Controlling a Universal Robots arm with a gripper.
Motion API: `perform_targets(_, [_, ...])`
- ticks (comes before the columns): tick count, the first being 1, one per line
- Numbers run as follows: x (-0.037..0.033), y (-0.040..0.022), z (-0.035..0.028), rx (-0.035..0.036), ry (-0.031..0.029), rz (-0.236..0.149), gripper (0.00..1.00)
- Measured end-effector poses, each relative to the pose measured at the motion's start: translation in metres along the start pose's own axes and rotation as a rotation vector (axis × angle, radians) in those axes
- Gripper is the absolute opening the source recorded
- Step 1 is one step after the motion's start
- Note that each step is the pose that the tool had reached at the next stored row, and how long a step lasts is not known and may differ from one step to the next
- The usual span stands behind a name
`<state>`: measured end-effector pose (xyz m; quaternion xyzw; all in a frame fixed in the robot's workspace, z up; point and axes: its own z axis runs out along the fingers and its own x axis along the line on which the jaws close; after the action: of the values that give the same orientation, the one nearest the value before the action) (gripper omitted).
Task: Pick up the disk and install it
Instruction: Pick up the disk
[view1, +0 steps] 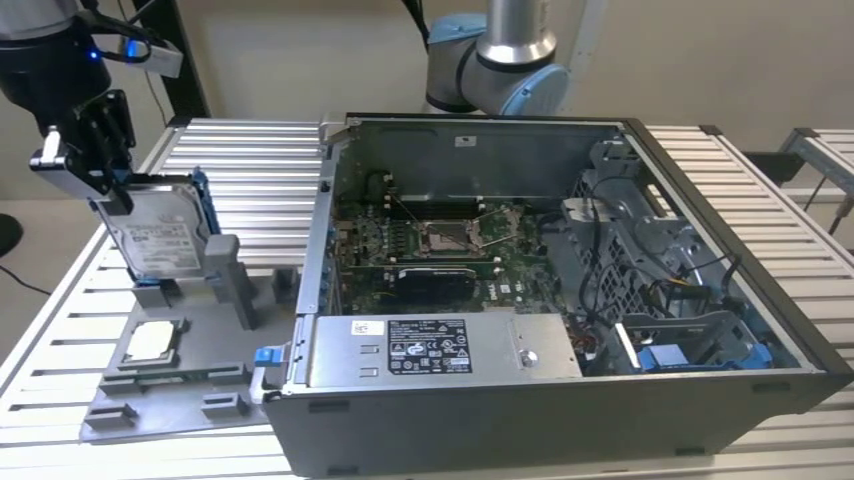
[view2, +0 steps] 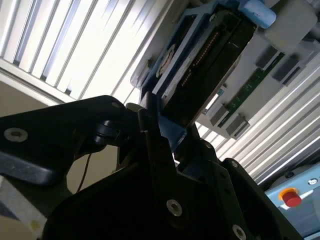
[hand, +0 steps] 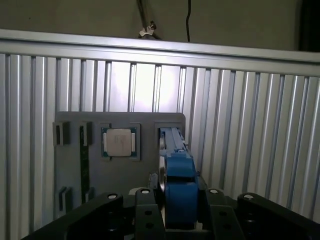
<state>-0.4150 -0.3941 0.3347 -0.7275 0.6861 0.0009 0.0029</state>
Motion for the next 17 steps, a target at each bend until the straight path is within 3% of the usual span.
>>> perform_targets(2, [0.0, 0.0, -0.0001, 0.0009, -0.0005, 0.0, 0.0])
perform_targets(3, [0.0, 0.0, -0.0003, 0.0037, -0.0035, 0.0, 0.0])
perform_targets(6, [0.0, 0.0, 0.0002, 0.0158, -0.0088, 0.0, 0.0])
perform_targets(8, [0.0001, 0.0, 0.0008, 0.025, -0.0092, 0.0, 0.0])
perform_targets(17, [0.0, 0.0, 0.0009, 0.0266, -0.0092, 0.0, 0.0])
